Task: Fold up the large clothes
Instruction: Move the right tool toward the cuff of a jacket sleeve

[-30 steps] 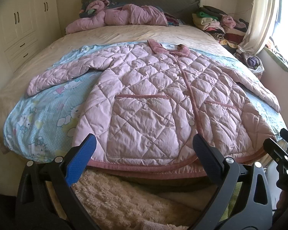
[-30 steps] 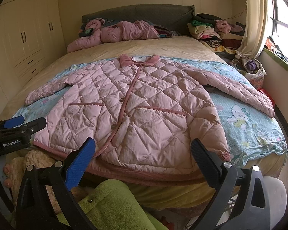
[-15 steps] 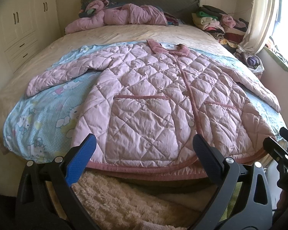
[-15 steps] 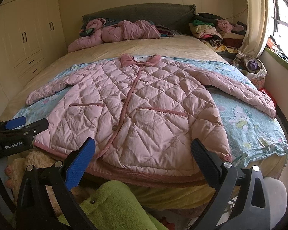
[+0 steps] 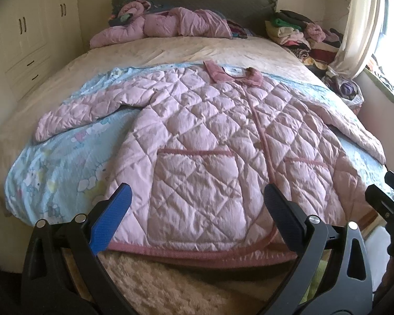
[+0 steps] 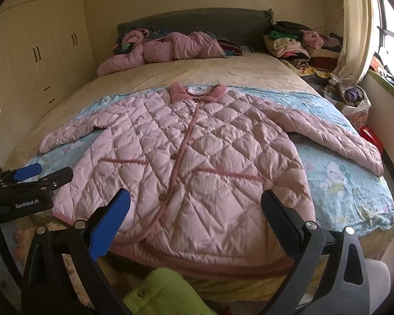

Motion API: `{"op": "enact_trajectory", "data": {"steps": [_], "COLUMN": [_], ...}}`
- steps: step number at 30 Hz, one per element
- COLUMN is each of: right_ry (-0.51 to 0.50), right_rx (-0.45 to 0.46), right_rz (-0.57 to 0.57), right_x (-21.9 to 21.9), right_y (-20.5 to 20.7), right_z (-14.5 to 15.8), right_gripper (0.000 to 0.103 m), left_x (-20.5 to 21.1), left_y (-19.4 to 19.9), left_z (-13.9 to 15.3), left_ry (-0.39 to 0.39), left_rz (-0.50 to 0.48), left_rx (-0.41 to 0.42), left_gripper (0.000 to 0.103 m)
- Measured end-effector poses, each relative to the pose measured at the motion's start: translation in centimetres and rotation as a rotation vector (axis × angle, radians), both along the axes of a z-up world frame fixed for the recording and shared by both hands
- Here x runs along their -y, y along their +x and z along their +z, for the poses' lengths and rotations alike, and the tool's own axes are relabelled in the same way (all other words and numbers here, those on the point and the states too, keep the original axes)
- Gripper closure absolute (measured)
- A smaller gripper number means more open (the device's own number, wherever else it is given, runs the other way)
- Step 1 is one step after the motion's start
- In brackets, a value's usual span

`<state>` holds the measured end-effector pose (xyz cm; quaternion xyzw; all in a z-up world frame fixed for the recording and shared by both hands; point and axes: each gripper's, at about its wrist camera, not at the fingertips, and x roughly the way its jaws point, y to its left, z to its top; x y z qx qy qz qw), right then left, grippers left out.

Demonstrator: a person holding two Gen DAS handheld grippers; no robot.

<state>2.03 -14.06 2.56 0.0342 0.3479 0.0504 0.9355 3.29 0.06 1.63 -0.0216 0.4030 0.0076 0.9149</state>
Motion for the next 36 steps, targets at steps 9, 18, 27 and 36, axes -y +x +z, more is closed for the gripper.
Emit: {"op": "enact_trajectory", "data": {"steps": [9, 18, 27, 36], "right_ry": [0.061, 0.097, 0.160, 0.197], "right_rx": [0.031, 0.091, 0.138, 0.180], "right_rz": [0.025, 0.056, 0.057, -0.017], "right_x": [-0.4, -1.2, -0.8, 1.6], "right_y": [3.6, 7.4, 11.4, 16.5], "right_z": [2.7, 6.1, 9.6, 12.5], "right_gripper": [0.004, 0.004, 0.004, 0.004], "left_x": [-1.5, -1.9, -2.5, -2.5], "left_y": [3.1, 6.2, 10.4, 15.5], "left_z": [1.8, 4.1, 6.8, 9.9], "left_ry": [-0.019, -0.007, 0.007, -0.013], "left_rz": [0.014, 0.035, 0.058, 0.073], "left_rx": [0.009, 0.038, 0.050, 0.064], "left_gripper": [0.009, 0.009, 0.009, 0.009]}}
